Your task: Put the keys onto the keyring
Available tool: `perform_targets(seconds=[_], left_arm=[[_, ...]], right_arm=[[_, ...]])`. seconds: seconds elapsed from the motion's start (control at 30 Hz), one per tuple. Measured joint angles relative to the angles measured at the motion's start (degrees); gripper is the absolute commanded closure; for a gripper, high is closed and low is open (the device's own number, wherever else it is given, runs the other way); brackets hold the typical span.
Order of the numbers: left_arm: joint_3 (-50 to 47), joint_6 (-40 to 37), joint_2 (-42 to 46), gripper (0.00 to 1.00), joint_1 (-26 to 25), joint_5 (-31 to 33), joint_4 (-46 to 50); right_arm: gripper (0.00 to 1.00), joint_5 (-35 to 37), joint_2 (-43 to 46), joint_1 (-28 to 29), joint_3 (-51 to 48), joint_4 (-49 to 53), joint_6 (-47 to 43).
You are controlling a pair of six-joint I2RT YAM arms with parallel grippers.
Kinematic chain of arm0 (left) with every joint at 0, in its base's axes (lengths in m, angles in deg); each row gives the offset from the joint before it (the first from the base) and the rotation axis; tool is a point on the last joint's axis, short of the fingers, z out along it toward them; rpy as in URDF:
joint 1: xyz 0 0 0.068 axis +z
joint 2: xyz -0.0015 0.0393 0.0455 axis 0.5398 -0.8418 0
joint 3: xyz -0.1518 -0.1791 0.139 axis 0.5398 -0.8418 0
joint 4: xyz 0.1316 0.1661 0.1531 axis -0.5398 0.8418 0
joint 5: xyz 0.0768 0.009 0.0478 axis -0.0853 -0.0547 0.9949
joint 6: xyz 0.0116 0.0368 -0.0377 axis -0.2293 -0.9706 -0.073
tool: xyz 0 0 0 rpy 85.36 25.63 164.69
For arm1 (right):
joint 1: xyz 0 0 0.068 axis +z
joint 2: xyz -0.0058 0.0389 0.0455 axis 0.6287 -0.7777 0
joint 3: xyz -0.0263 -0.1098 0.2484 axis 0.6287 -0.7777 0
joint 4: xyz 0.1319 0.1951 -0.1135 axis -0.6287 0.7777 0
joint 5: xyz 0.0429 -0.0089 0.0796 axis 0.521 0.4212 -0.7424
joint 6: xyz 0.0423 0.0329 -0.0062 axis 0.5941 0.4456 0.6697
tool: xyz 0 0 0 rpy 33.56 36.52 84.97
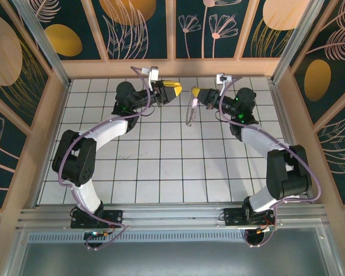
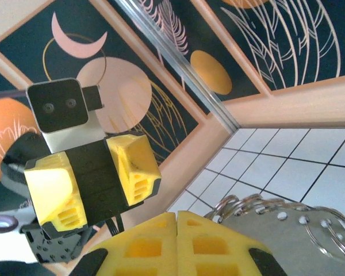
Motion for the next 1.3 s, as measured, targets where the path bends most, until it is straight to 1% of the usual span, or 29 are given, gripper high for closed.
perform_targets(seconds=[0.17, 0.3, 0.4, 0.6, 0.77, 1.3], left_arm=[[2.3, -5.6, -0.2, 0.64, 0.4, -3.5, 8.2], [4.9, -8.2, -1.4, 0.64, 1.2, -6.6, 12.0], [6.6, -9.5, -3.1, 0.66, 1.4, -8.7, 13.9], [6.9, -10.3, -5.2, 0.66, 1.4, -10.9, 16.4], [6.9, -10.1, -6.2, 0.66, 1.4, -11.5, 16.4], [7.0, -5.6, -7.7, 0.68, 1.1, -11.6, 10.8]], right_arm=[[1.0, -5.7, -3.5, -1.0, 6.4, 8.8, -6.0], [1.0, -9.3, -6.1, -1.1, 10.8, 16.6, -10.8], [1.0, -10.8, -7.0, -1.2, 12.3, 19.7, -12.7], [1.0, -11.8, -7.5, -1.2, 12.4, 20.3, -12.4], [1.0, -12.2, -7.5, -1.1, 12.4, 18.8, -11.5], [1.0, -12.2, -7.9, -0.3, 12.4, 17.7, -10.6]])
